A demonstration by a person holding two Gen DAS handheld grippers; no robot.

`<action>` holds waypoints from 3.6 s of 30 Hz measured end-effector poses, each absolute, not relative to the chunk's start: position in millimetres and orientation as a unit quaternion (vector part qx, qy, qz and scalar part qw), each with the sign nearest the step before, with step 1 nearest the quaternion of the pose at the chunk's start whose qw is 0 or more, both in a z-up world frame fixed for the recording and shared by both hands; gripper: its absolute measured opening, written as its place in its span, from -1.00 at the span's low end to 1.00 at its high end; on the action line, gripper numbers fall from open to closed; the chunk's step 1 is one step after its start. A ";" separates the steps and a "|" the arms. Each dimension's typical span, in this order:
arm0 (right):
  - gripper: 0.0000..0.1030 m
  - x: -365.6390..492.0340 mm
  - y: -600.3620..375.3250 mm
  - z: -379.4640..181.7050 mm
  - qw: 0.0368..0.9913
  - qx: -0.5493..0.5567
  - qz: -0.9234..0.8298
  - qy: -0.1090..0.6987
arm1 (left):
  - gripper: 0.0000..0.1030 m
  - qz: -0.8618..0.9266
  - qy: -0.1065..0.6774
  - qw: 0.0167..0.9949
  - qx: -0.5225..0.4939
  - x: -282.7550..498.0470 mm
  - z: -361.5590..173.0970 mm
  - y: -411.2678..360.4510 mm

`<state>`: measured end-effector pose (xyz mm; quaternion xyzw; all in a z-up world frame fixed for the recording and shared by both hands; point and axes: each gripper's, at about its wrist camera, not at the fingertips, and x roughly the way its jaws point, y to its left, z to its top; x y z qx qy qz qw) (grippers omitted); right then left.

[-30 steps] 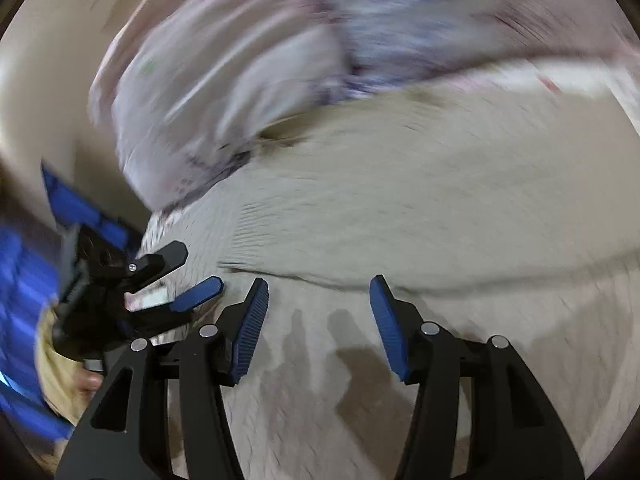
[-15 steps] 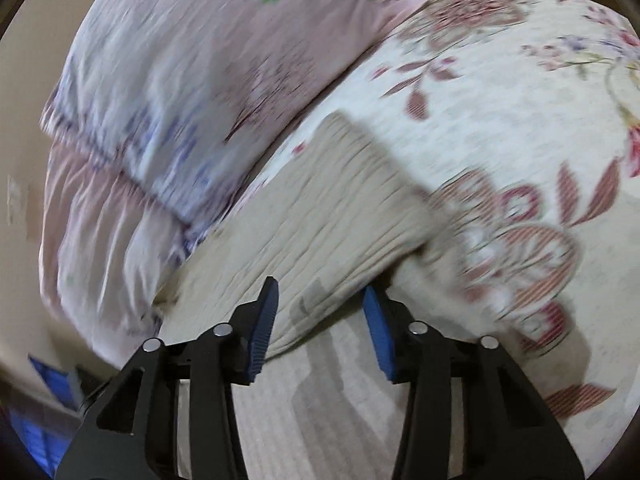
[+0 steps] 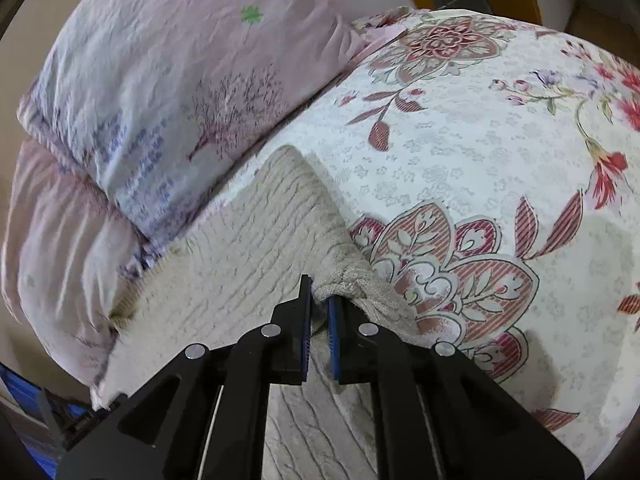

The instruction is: Fold small clothes

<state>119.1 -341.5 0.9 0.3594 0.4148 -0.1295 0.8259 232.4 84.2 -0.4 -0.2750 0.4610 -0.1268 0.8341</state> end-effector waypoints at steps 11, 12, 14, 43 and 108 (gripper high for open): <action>-0.41 121.9 -262.1 59.6 0.875 0.236 -0.041 0.420 | 0.17 -0.124 0.390 0.847 -0.339 171.0 23.7 179.5; -0.41 130.1 -249.0 59.6 0.876 0.222 -0.021 0.427 | 0.17 -0.113 0.385 0.848 -0.346 167.2 24.4 189.2; -0.41 149.4 -215.7 56.3 0.875 0.187 0.021 0.445 | 0.17 -0.082 0.374 0.849 -0.363 154.3 23.7 218.7; -0.11 188.9 -120.2 32.6 0.840 0.113 0.148 0.510 | -0.84 0.113 0.299 0.740 -0.592 125.9 -17.9 395.3; -0.10 160.9 -292.7 43.5 0.855 0.252 0.033 0.452 | 0.35 -0.310 0.388 0.843 -0.208 207.2 63.1 18.7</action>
